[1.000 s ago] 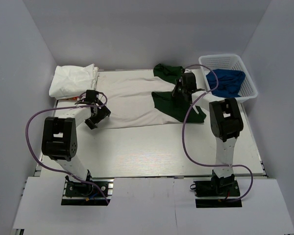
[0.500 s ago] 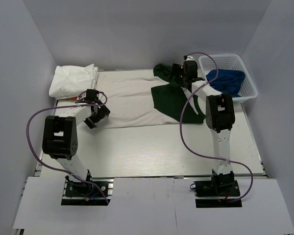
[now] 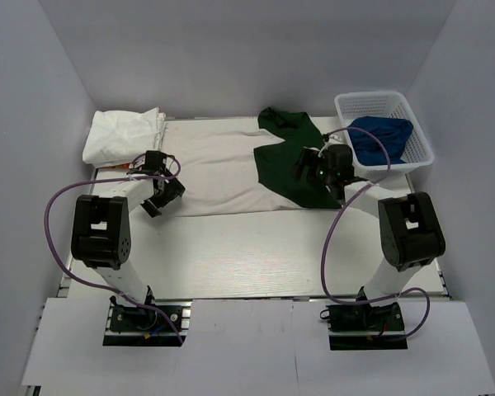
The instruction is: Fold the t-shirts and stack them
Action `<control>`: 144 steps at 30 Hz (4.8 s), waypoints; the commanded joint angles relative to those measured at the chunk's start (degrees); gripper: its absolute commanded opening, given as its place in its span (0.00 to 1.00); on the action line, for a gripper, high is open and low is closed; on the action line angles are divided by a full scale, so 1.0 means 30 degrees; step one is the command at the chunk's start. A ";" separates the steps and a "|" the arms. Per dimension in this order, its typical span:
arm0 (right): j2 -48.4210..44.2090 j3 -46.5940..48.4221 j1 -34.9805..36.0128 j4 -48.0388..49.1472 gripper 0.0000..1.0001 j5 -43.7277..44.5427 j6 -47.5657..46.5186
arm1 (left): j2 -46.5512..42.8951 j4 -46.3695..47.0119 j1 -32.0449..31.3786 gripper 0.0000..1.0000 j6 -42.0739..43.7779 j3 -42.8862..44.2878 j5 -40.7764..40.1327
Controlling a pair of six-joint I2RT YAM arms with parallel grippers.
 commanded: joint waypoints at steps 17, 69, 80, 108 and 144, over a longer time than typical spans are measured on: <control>-0.7470 -1.0045 0.0090 -0.5750 0.90 0.2322 0.5016 | -0.4841 -0.4152 -0.0188 0.96 -0.0820 -0.7193 0.1313; 0.5061 1.1834 -0.0291 -0.8630 0.90 1.0097 -0.1136 | 1.5252 -0.3169 -0.0422 0.78 0.3484 2.3622 -0.3260; 0.8221 1.4467 -0.0350 -0.9536 0.90 1.0244 -0.0228 | 1.5896 -0.3020 -0.0422 0.12 0.3511 2.2479 -0.2472; 1.3999 2.0652 -0.1052 -0.9275 0.09 0.6552 0.1327 | 1.3115 -0.1086 -0.0598 0.00 0.4509 1.9079 -0.2323; -1.0605 -0.1699 0.2667 -1.0299 0.00 1.3525 -0.2689 | 0.1951 -0.2932 -0.1652 0.00 0.0056 0.6540 -0.9911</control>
